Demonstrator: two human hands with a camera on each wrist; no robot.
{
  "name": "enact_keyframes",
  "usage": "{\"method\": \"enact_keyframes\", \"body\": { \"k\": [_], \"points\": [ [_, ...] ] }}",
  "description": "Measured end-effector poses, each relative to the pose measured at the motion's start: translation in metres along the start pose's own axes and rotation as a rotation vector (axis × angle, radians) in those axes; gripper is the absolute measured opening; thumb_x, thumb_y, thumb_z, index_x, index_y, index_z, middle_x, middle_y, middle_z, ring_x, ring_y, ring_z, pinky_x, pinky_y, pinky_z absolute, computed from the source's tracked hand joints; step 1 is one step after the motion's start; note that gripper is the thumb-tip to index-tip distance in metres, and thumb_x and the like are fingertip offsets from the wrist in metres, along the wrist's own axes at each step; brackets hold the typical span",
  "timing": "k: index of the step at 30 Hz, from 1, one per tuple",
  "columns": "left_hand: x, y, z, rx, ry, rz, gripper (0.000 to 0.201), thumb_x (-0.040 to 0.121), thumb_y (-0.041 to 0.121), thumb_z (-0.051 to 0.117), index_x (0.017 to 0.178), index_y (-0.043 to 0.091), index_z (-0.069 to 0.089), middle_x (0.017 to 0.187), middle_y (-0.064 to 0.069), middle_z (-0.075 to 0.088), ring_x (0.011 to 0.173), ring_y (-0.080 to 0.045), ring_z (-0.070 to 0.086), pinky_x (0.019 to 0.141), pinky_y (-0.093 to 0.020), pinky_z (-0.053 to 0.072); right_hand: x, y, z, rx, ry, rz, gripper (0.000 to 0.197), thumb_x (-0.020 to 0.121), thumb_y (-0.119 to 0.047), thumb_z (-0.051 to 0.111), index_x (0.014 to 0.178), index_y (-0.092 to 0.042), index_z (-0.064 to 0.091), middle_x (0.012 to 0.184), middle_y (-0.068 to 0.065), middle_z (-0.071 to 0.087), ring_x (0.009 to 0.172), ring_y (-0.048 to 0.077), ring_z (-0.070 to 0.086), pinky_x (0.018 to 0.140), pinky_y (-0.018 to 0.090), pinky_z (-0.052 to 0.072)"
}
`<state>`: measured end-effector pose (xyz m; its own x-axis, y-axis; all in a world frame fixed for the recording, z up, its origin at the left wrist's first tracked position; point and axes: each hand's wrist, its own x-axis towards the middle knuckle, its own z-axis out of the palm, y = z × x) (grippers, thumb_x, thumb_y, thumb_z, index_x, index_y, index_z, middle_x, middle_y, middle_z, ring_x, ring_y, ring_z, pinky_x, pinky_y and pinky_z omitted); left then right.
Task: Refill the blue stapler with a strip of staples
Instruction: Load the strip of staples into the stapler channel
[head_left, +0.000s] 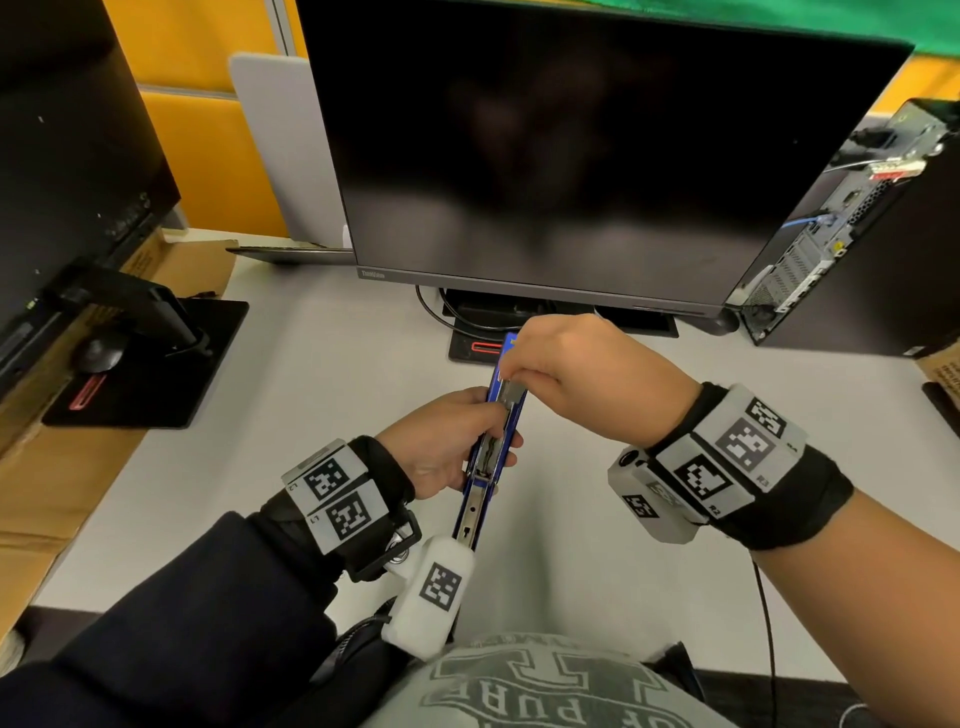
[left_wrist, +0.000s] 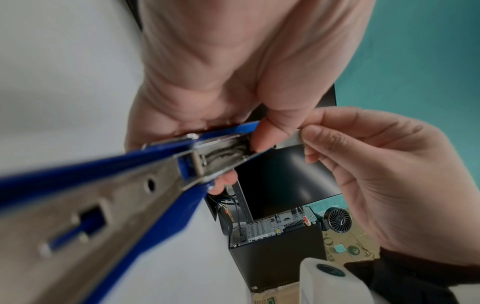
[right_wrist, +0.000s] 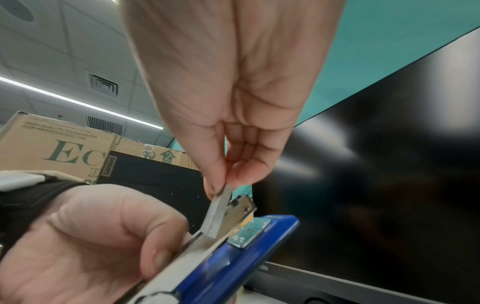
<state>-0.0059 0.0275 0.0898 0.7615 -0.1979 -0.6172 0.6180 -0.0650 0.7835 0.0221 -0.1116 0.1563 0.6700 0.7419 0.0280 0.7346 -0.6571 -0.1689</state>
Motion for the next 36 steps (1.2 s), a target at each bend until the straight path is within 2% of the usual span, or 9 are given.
{"method": "enact_keyframes", "body": {
  "k": [3,13,16,20,22,24,25,27,36],
  "points": [
    [-0.002,-0.001,0.000,0.006,-0.005,-0.001,0.026,0.086,0.006,0.039,0.105,0.018,0.053,0.090,-0.006,0.060,0.085,-0.021,0.058,0.066,-0.038,0.051,0.000,0.001,0.002,0.019,0.011,-0.008,0.023,0.090,-0.007,0.047,0.102,-0.006,0.066,0.104,0.015,0.065,0.094,0.031,0.061,0.084,0.043,0.050],
    [-0.004,0.001,0.002,0.016,-0.002,0.009,0.027,0.086,0.006,0.039,0.106,0.019,0.052,0.089,-0.005,0.060,0.087,-0.021,0.058,0.066,-0.038,0.051,0.004,0.003,0.006,0.019,0.038,-0.018,0.023,0.091,-0.008,0.048,0.104,-0.005,0.066,0.106,0.015,0.065,0.096,0.031,0.061,0.086,0.041,0.050],
    [-0.006,0.002,0.002,0.019,-0.007,0.012,0.026,0.086,0.006,0.038,0.103,0.019,0.053,0.090,-0.005,0.059,0.086,-0.021,0.057,0.066,-0.038,0.051,0.003,0.006,0.010,0.083,0.107,-0.018,0.021,0.089,-0.008,0.049,0.098,-0.006,0.068,0.097,0.014,0.068,0.090,0.029,0.062,0.080,0.039,0.051],
    [-0.006,0.003,0.002,0.024,-0.030,0.008,0.025,0.085,0.005,0.037,0.100,0.018,0.053,0.091,-0.006,0.058,0.085,-0.020,0.057,0.067,-0.038,0.051,0.006,0.012,0.011,0.204,0.180,0.046,0.019,0.087,-0.011,0.052,0.091,-0.011,0.070,0.091,0.008,0.070,0.083,0.020,0.061,0.078,0.033,0.051],
    [-0.006,0.003,0.001,0.022,-0.043,-0.008,0.023,0.085,0.006,0.038,0.094,0.019,0.054,0.090,-0.006,0.059,0.086,-0.021,0.058,0.067,-0.039,0.052,0.008,0.015,0.007,0.257,0.182,0.085,0.017,0.086,-0.012,0.055,0.090,-0.013,0.071,0.088,0.002,0.071,0.077,0.010,0.060,0.076,0.023,0.047],
    [-0.007,0.004,0.000,0.017,-0.060,-0.024,0.022,0.084,0.005,0.039,0.092,0.019,0.054,0.090,-0.006,0.060,0.085,-0.021,0.058,0.067,-0.039,0.052,0.010,0.019,0.003,0.311,0.162,0.128,0.015,0.085,-0.014,0.058,0.088,-0.014,0.072,0.074,-0.013,0.065,0.065,-0.002,0.057,0.066,0.006,0.040],
    [-0.007,0.005,0.000,0.015,-0.066,-0.029,0.021,0.084,0.005,0.039,0.093,0.018,0.054,0.090,-0.006,0.060,0.083,-0.020,0.059,0.067,-0.039,0.052,0.010,0.020,0.000,0.333,0.151,0.145,0.014,0.084,-0.014,0.059,0.087,-0.015,0.072,0.068,-0.020,0.060,0.062,-0.008,0.056,0.063,0.002,0.040],
    [-0.007,0.006,0.000,0.016,-0.075,-0.035,0.021,0.084,0.005,0.039,0.094,0.017,0.053,0.090,-0.007,0.061,0.082,-0.020,0.059,0.067,-0.039,0.052,0.010,0.023,-0.003,0.379,0.131,0.163,0.013,0.084,-0.015,0.060,0.086,-0.017,0.072,0.065,-0.027,0.054,0.062,-0.016,0.055,0.062,0.000,0.041],
    [-0.007,0.010,0.001,0.016,-0.089,-0.032,0.020,0.084,0.005,0.039,0.091,0.017,0.053,0.091,-0.007,0.060,0.083,-0.020,0.059,0.069,-0.040,0.051,0.011,0.020,-0.005,0.317,0.089,0.097,0.014,0.087,-0.017,0.057,0.089,-0.017,0.071,0.067,-0.029,0.050,0.064,-0.022,0.051,0.061,-0.003,0.039]
  ]
}}
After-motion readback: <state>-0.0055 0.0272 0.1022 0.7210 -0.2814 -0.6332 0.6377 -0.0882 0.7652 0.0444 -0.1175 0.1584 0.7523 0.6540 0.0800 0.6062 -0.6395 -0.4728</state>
